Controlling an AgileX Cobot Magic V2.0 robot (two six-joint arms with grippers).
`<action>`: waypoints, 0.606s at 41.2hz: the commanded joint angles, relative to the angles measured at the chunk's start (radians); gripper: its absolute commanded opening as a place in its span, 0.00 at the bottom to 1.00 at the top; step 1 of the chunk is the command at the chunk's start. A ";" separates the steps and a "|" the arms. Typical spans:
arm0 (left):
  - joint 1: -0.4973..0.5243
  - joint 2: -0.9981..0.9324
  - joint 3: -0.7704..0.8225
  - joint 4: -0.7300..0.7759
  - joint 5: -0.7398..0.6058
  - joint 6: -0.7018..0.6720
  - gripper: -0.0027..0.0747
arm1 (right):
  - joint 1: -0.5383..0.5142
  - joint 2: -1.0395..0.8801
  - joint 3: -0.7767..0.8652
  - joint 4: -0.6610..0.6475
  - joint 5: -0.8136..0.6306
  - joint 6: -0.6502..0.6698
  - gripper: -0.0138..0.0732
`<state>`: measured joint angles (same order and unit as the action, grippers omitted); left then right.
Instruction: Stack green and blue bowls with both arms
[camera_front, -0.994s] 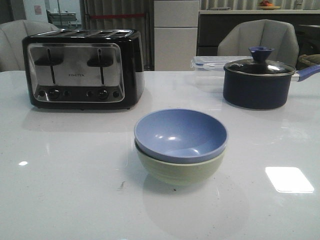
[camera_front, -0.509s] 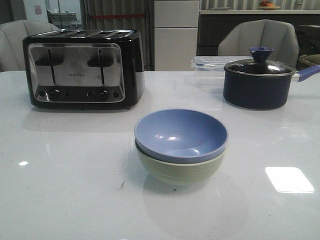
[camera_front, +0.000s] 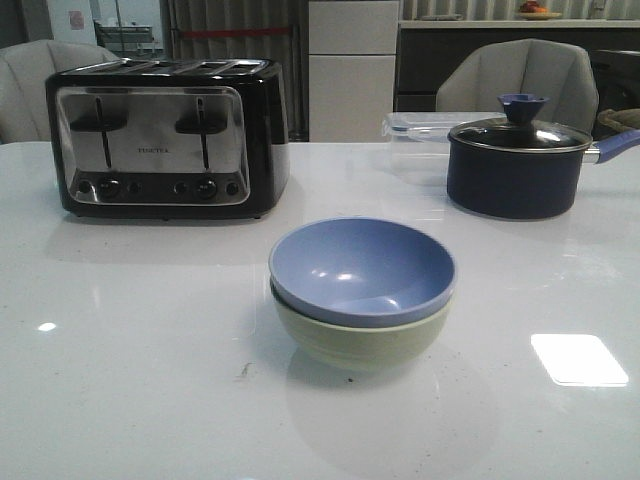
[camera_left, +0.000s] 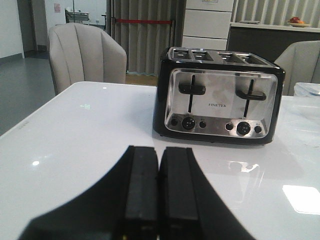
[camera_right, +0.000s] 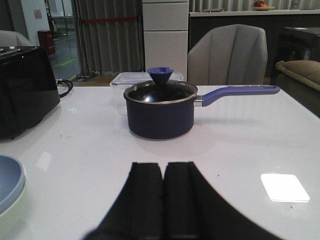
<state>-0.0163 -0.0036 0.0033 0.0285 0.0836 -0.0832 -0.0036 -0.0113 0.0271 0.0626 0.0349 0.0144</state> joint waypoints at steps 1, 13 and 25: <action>-0.008 -0.020 0.005 -0.006 -0.096 -0.008 0.15 | -0.001 -0.019 -0.002 -0.063 -0.121 0.030 0.22; -0.008 -0.020 0.005 -0.006 -0.096 -0.008 0.15 | -0.001 -0.019 -0.002 -0.063 -0.150 0.029 0.22; -0.008 -0.020 0.005 -0.006 -0.096 -0.008 0.15 | -0.001 -0.019 -0.002 -0.063 -0.150 0.029 0.22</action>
<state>-0.0163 -0.0036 0.0033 0.0285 0.0836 -0.0832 -0.0036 -0.0113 0.0271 0.0102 -0.0148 0.0445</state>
